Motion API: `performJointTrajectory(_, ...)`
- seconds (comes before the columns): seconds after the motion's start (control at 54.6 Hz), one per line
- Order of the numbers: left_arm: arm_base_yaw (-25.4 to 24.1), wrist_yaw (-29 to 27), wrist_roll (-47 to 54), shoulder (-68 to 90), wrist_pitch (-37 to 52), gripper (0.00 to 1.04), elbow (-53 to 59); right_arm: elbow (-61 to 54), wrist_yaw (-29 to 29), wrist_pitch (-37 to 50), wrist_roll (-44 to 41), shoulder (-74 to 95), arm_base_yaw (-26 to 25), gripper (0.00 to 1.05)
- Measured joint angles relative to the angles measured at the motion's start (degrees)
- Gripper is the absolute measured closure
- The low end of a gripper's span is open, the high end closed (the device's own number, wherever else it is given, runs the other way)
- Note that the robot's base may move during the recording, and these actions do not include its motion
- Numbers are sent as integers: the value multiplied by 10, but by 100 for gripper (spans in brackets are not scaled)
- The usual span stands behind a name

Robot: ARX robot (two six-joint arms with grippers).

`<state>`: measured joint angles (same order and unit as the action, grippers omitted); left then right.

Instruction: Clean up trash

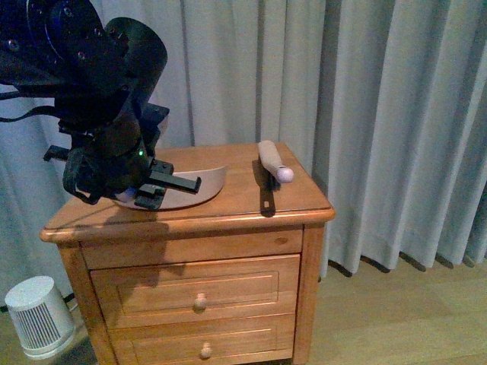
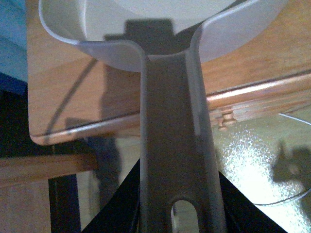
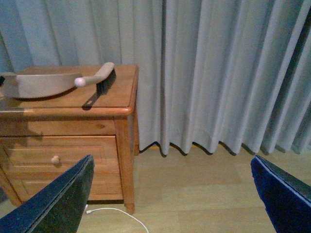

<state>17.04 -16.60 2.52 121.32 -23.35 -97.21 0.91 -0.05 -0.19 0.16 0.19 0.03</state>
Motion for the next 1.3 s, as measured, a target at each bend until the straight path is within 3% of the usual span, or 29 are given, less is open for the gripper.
performJointTrajectory(0.092, -1, 6, 15, 0, 17, 78, -6, 0, 0, 0, 0, 0, 0, 7)
performJointTrajectory(0.403, -28, 104, 43, -84, 85, 78, -8, 0, 0, 0, 0, 0, 0, 7)
performJointTrajectory(0.55, -63, 139, 75, -152, 139, 78, 50, 0, 0, 0, 0, 0, 0, 7)
performJointTrajectory(0.879, -139, 274, 139, -334, 236, 78, 225, 0, 0, 0, 0, 0, 0, 7)
performJointTrajectory(1.301, -276, 463, 152, -579, 235, 78, 408, 0, 0, 0, 0, 0, 0, 7)
